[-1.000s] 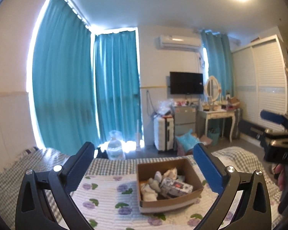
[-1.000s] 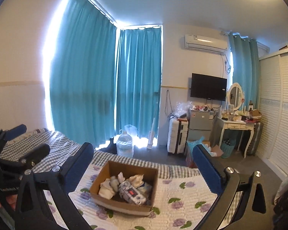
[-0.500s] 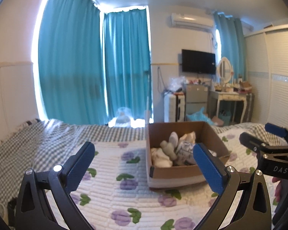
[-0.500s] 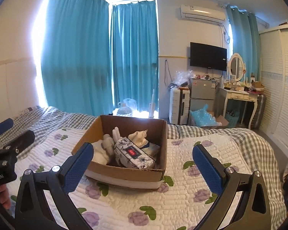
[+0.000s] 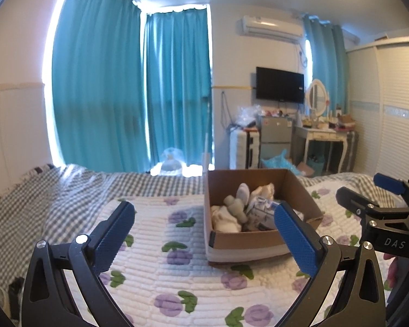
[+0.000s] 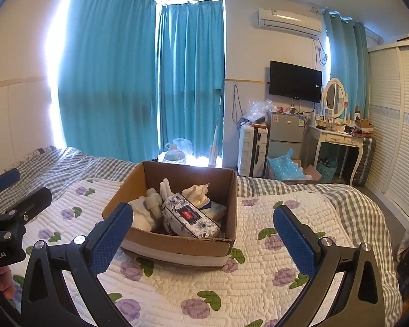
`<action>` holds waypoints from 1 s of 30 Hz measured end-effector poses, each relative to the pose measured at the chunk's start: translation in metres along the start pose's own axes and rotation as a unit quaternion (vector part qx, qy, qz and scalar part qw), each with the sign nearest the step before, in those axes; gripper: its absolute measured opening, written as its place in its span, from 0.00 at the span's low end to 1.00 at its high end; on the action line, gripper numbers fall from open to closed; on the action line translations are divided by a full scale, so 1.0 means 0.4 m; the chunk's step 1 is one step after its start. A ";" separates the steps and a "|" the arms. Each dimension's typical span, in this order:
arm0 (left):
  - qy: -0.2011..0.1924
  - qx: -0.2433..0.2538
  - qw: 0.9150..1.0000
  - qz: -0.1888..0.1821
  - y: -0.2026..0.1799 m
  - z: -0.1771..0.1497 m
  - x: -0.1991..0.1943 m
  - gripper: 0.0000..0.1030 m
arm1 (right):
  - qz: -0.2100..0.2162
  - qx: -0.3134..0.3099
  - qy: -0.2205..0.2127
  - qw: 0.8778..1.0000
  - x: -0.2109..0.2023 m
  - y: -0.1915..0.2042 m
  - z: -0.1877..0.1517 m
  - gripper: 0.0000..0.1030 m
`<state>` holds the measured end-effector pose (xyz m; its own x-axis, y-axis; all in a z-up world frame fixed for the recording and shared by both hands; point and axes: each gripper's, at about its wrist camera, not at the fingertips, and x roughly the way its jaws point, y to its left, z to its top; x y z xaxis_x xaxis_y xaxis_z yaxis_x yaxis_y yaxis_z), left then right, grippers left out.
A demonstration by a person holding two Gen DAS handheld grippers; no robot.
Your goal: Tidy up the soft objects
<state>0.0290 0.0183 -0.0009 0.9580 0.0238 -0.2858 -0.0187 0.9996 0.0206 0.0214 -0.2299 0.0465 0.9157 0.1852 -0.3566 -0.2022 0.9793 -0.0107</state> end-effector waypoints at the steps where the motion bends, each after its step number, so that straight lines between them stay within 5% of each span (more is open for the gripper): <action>1: 0.002 0.001 1.000 0.000 0.000 -0.001 0.002 1.00 | 0.000 0.001 0.001 1.000 0.001 0.000 0.000 1.00; 30: 0.015 -0.003 1.000 -0.006 0.003 -0.006 0.007 1.00 | 0.000 0.006 0.010 1.000 0.007 0.000 -0.003 1.00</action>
<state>0.0311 0.0195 -0.0039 0.9494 0.0128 -0.3137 -0.0094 0.9999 0.0124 0.0234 -0.2295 0.0445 0.9084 0.1827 -0.3760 -0.1973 0.9803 -0.0003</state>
